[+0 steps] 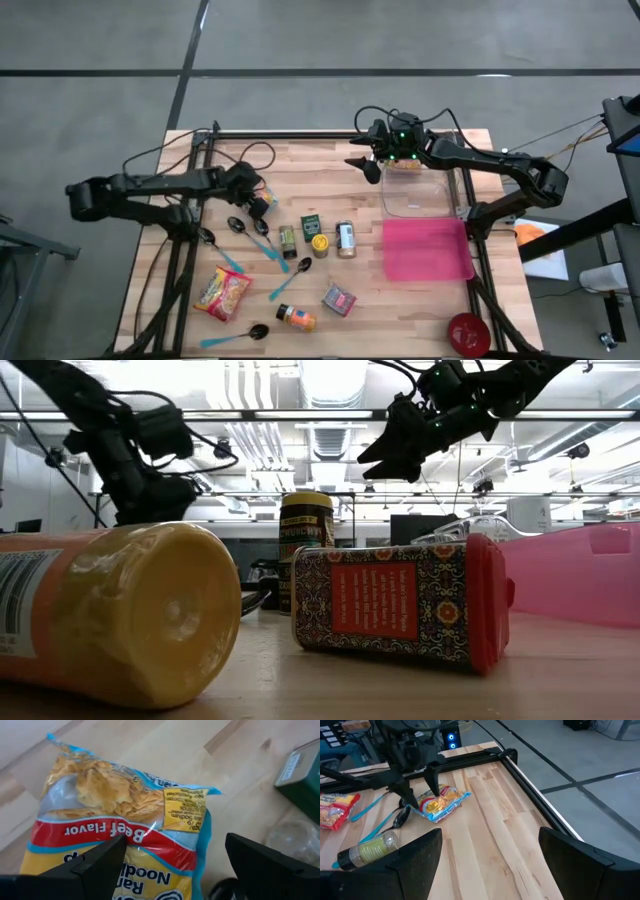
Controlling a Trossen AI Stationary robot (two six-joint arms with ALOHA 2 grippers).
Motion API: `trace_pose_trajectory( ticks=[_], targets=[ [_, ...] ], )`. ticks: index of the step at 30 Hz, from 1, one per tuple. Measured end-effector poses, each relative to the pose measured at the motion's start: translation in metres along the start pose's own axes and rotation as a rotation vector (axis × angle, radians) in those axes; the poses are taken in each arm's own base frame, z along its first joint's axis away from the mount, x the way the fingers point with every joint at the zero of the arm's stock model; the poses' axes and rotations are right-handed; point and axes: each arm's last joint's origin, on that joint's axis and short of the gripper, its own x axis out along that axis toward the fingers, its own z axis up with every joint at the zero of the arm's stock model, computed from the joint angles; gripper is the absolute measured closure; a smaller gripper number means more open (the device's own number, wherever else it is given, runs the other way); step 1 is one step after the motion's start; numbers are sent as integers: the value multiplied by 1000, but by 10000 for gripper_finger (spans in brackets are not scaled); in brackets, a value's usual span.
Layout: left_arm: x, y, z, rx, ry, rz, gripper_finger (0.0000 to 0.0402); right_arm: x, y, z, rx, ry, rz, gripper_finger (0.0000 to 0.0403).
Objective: Pick & Place Food Item
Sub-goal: Put the light blue noodle pack into the top transparent bin
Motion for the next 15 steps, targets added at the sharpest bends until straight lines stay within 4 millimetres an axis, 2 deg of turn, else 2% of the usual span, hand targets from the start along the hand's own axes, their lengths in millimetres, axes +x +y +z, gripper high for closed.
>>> trace_pose_trajectory(
  ticks=[15],
  targets=[
    [32,-22,52,127,42,24,55,0,0,0,3,0,0,74]
  ],
)
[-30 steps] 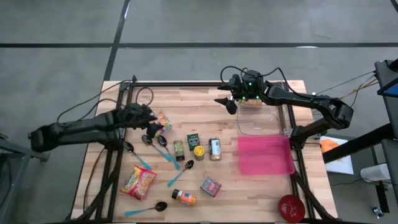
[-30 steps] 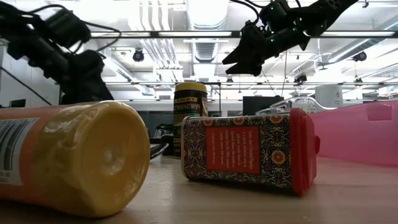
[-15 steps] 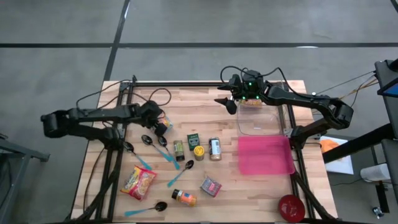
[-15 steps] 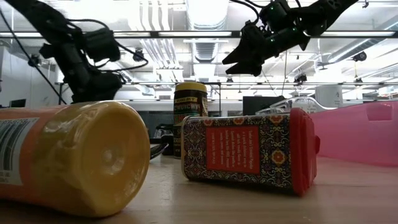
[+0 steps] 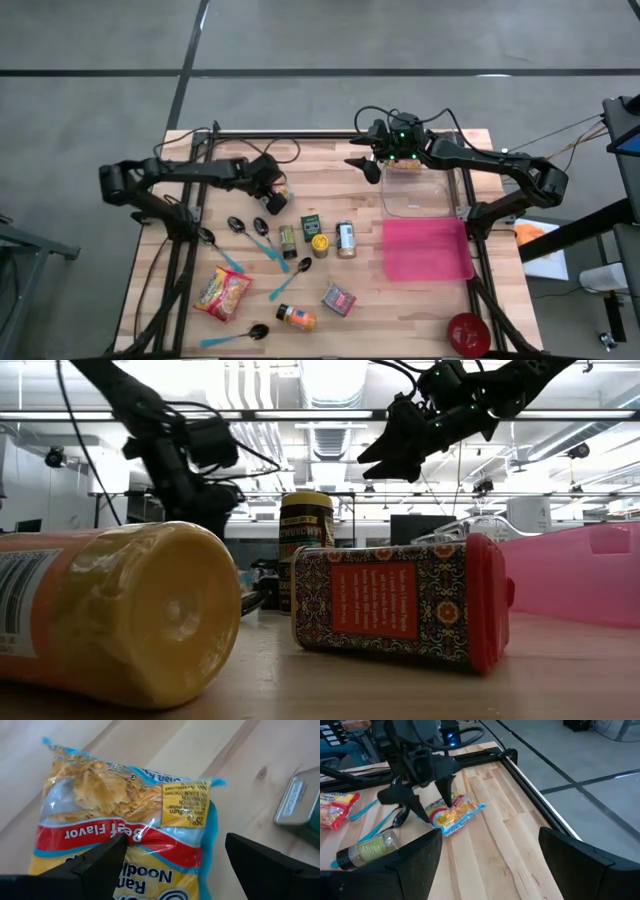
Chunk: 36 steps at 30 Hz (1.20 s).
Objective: Pick & Place Food Item
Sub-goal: Put the light blue noodle pack into the top transparent bin
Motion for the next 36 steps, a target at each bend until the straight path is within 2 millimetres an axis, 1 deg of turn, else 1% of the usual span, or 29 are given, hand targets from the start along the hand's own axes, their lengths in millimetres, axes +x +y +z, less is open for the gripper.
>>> trace_pose_trajectory(
  ticks=[13,20,25,30,36],
  targets=[
    [27,-14,48,155,5,-6,55,0,0,0,4,0,0,74],
    [35,-21,66,235,-1,-41,55,0,0,0,2,0,0,74],
    [37,-25,75,287,-15,-83,55,0,0,0,2,0,0,74],
    [37,-28,83,324,-92,-119,55,0,0,0,0,0,0,74],
    [37,-29,85,366,-107,-138,55,0,0,0,1,0,0,74]
  ],
)
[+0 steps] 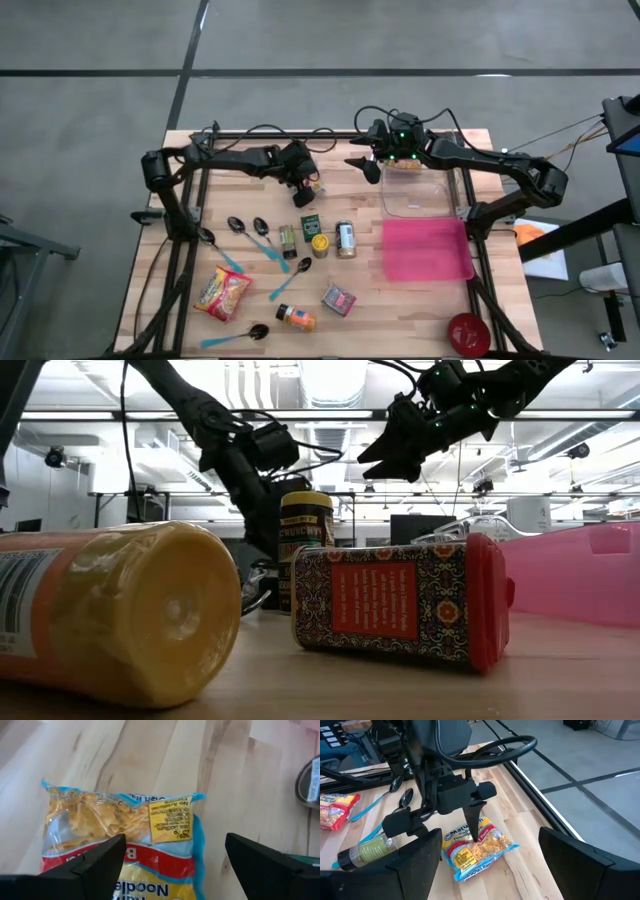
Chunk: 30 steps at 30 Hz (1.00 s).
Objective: Pick & Place Food Item
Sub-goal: Put the light blue noodle pack into the top transparent bin
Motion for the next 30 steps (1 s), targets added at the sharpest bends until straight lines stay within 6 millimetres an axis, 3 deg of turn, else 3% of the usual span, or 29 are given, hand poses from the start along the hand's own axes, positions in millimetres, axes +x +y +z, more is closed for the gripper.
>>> trace_pose_trajectory(
  ticks=[15,23,30],
  targets=[
    [-30,-1,-6,-80,114,118,55,0,0,0,-3,0,0,74],
    [-22,1,-28,-170,179,150,55,0,0,0,-7,0,0,74],
    [-10,4,-37,-179,52,168,55,0,0,0,2,0,0,74]
  ],
)
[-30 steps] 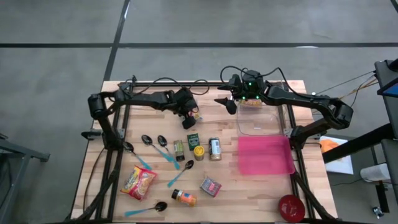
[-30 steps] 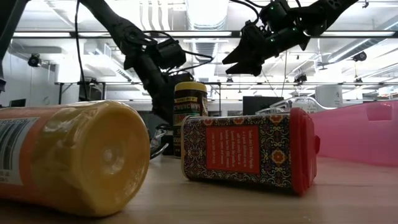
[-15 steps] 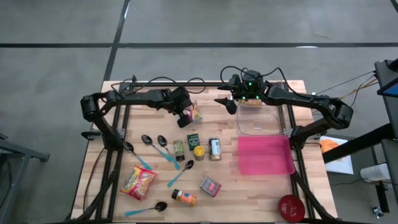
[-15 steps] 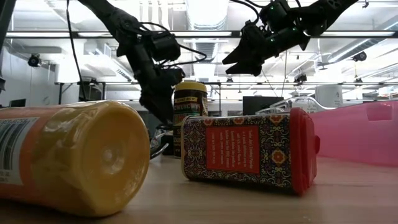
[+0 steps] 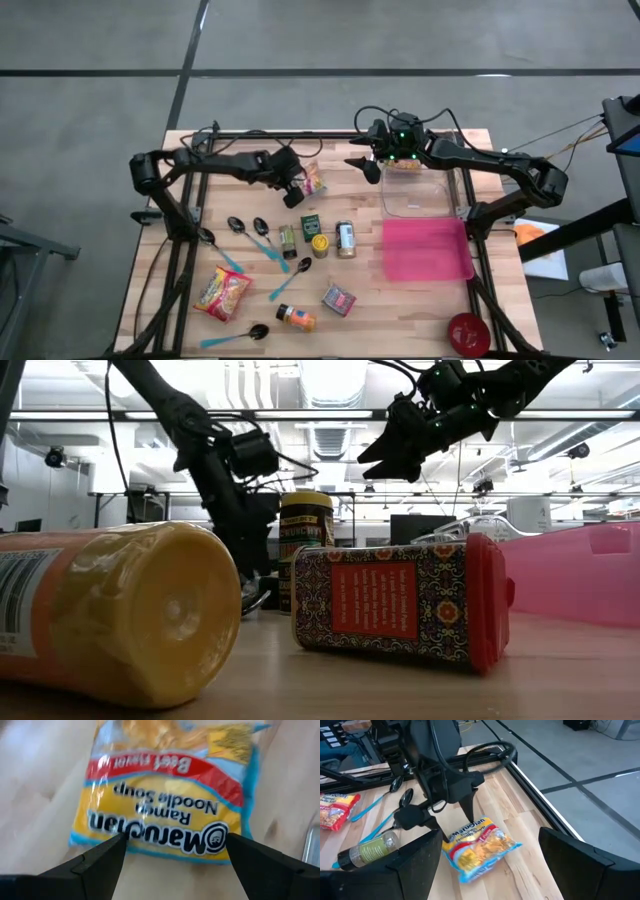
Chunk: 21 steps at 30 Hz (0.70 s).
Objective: Pick & Place Food Item
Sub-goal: Put the light blue noodle pack into the top transparent bin
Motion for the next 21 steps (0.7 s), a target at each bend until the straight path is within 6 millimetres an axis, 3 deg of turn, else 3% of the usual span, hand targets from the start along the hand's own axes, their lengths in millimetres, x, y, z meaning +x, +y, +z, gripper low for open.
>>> trace_pose_trajectory(
  ticks=[6,21],
  targets=[
    [5,0,0,0,-110,-13,55,0,0,0,3,0,0,74],
    [5,-3,5,9,-193,-95,55,0,0,0,-6,0,0,74]
  ],
)
